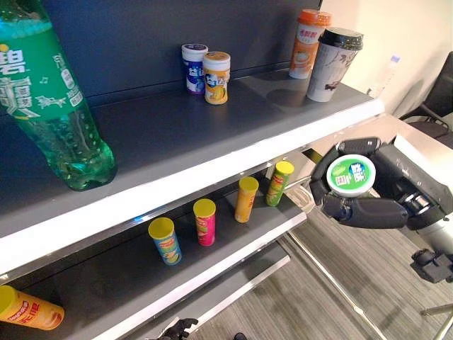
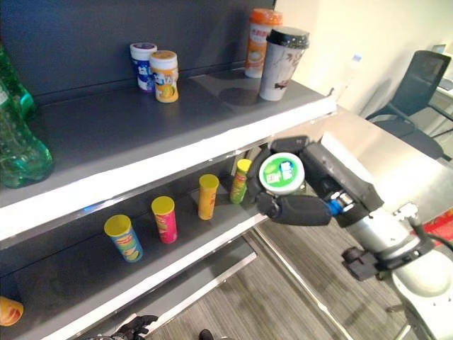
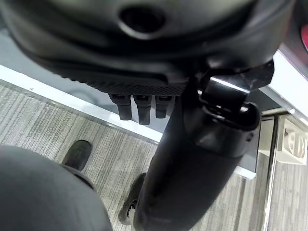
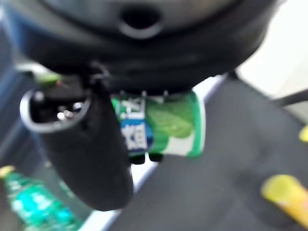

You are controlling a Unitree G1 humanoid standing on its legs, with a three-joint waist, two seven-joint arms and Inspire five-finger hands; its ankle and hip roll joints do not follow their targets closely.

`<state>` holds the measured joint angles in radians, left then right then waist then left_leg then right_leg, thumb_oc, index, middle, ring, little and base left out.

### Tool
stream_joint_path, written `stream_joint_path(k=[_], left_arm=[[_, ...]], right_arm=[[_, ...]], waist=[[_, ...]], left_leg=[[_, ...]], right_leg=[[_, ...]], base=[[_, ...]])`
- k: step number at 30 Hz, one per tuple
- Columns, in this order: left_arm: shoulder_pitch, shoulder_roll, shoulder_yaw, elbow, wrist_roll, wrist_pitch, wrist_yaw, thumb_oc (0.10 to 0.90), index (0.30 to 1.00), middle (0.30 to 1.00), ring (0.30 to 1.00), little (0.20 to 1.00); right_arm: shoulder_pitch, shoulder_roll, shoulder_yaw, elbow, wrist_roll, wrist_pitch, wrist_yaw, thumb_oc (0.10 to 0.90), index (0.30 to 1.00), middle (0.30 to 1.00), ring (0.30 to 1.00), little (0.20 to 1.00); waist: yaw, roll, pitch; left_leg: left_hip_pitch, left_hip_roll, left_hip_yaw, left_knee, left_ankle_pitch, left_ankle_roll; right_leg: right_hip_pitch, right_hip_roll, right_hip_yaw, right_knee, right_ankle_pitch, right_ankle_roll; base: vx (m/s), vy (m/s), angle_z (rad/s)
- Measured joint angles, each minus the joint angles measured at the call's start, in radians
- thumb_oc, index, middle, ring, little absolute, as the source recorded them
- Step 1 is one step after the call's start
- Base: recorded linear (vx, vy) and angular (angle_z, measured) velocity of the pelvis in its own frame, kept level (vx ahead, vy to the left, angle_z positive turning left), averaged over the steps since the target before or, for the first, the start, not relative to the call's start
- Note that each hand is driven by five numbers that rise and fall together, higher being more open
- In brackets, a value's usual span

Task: Put the goods on the table back onto the shelves and tidy them up.

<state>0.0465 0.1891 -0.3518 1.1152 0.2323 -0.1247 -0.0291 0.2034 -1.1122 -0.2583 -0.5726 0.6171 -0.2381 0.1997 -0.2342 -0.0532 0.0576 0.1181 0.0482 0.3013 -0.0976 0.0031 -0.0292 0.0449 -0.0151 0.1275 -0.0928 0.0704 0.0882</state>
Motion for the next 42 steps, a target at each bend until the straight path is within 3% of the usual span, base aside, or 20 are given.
stream_joint_path(k=[2, 5, 12, 14, 17, 19, 23, 26, 29, 42], left_arm=[[-0.003, 0.002, -0.024, -0.010, -0.002, 0.000, -0.005, 0.800, 0.900, 0.900, 0.900, 0.900], [-0.004, 0.000, -0.032, -0.027, -0.006, 0.000, -0.007, 0.800, 0.900, 0.900, 0.900, 0.900], [-0.004, 0.009, -0.033, -0.029, -0.018, 0.001, -0.009, 0.800, 0.900, 0.900, 0.900, 0.900], [-0.005, 0.020, -0.047, -0.038, -0.034, 0.002, -0.016, 0.800, 0.900, 0.900, 0.900, 0.900], [-0.008, 0.037, -0.063, -0.063, -0.036, 0.002, -0.029, 0.800, 0.900, 0.900, 0.900, 0.900], [-0.008, 0.055, -0.070, -0.067, -0.036, 0.002, -0.035, 0.800, 0.900, 0.900, 0.900, 0.900], [0.003, 0.083, -0.071, -0.082, -0.037, 0.007, -0.047, 0.800, 0.900, 0.900, 0.900, 0.900], [0.025, 0.094, -0.061, -0.056, -0.046, -0.003, -0.028, 0.800, 0.900, 0.900, 0.900, 0.900], [0.006, 0.092, -0.008, 0.016, -0.044, 0.004, 0.000, 0.800, 0.900, 0.900, 0.900, 0.900], [-0.010, 0.092, 0.003, 0.044, -0.034, 0.009, 0.002, 0.800, 0.900, 0.900, 0.900, 0.900]], right_arm=[[-0.088, -0.007, 0.075, 0.002, 0.010, -0.007, -0.007, 0.400, 0.300, 0.300, 0.300, 0.300], [-0.171, -0.008, 0.156, 0.006, 0.019, -0.008, -0.013, 0.400, 0.300, 0.300, 0.300, 0.300], [-0.375, -0.026, 0.327, 0.023, 0.024, -0.006, -0.042, 0.400, 0.300, 0.300, 0.300, 0.300], [-0.497, -0.038, 0.436, 0.059, 0.041, -0.005, -0.054, 0.400, 0.300, 0.300, 0.300, 0.300], [-0.554, -0.055, 0.482, 0.098, 0.060, -0.003, -0.059, 0.400, 0.300, 0.300, 0.300, 0.300], [-0.661, -0.070, 0.571, 0.154, 0.087, 0.008, -0.070, 0.400, 0.300, 0.300, 0.300, 0.300], [-0.718, -0.095, 0.616, 0.183, 0.125, 0.010, -0.088, 0.400, 0.300, 0.300, 0.300, 0.300], [-0.868, -0.093, 0.754, 0.260, 0.177, 0.019, -0.100, 0.400, 0.300, 0.300, 0.300, 0.300], [-0.906, -0.095, 0.791, 0.294, 0.198, 0.043, -0.116, 0.400, 0.300, 0.300, 0.300, 0.300], [-1.010, -0.090, 0.906, 0.374, 0.314, 0.088, -0.122, 0.400, 0.300, 0.300, 0.300, 0.300]], waist=[[0.007, 0.003, -0.005], [0.055, 0.010, -0.014], [0.064, 0.009, -0.020], [0.076, 0.008, -0.021], [0.104, 0.003, -0.020], [0.110, 0.001, -0.019], [0.109, -0.002, -0.017], [0.112, -0.007, -0.014], [0.118, -0.016, -0.008], [0.146, -0.021, 0.005]], left_leg=[[-0.001, -0.001, -0.010, 0.000, 0.000, 0.000], [-0.002, -0.002, -0.021, 0.000, 0.001, 0.000], [-0.006, -0.005, -0.040, 0.000, 0.004, 0.004], [-0.005, -0.006, -0.040, 0.000, 0.004, 0.004], [-0.005, -0.007, -0.048, 0.000, 0.005, 0.006], [-0.006, -0.008, -0.049, 0.000, 0.005, 0.006], [-0.013, -0.010, -0.067, 0.000, 0.007, 0.009], [-0.013, -0.011, -0.067, 0.000, 0.008, 0.010], [-0.018, -0.011, -0.076, 0.000, 0.008, 0.010], [-0.021, -0.013, -0.089, 0.000, 0.009, 0.010]], right_leg=[[0.000, -0.002, -0.012, -0.001, -0.001, 0.000], [0.007, -0.004, -0.022, -0.007, -0.005, 0.000], [0.012, -0.008, -0.042, -0.007, -0.009, 0.003], [0.012, -0.008, -0.043, -0.007, -0.009, 0.003], [0.015, -0.010, -0.048, -0.007, -0.009, 0.003], [0.015, -0.011, -0.050, -0.007, -0.009, 0.003], [0.016, -0.013, -0.069, -0.006, -0.009, 0.003], [0.016, -0.013, -0.069, -0.007, -0.008, 0.002], [0.015, -0.014, -0.071, -0.007, -0.008, 0.002], [0.018, -0.016, -0.093, 0.000, -0.006, -0.001]], base=[[0.00, 0.000, 0.15], [0.00, -0.012, 0.09], [0.02, -0.013, 0.08], [0.00, 0.000, 0.00], [0.02, 0.001, 0.08], [0.02, -0.002, 0.04], [0.02, 0.006, 0.12], [0.00, -0.003, 0.02], [0.00, -0.009, 0.08], [0.00, 0.000, 0.03]])
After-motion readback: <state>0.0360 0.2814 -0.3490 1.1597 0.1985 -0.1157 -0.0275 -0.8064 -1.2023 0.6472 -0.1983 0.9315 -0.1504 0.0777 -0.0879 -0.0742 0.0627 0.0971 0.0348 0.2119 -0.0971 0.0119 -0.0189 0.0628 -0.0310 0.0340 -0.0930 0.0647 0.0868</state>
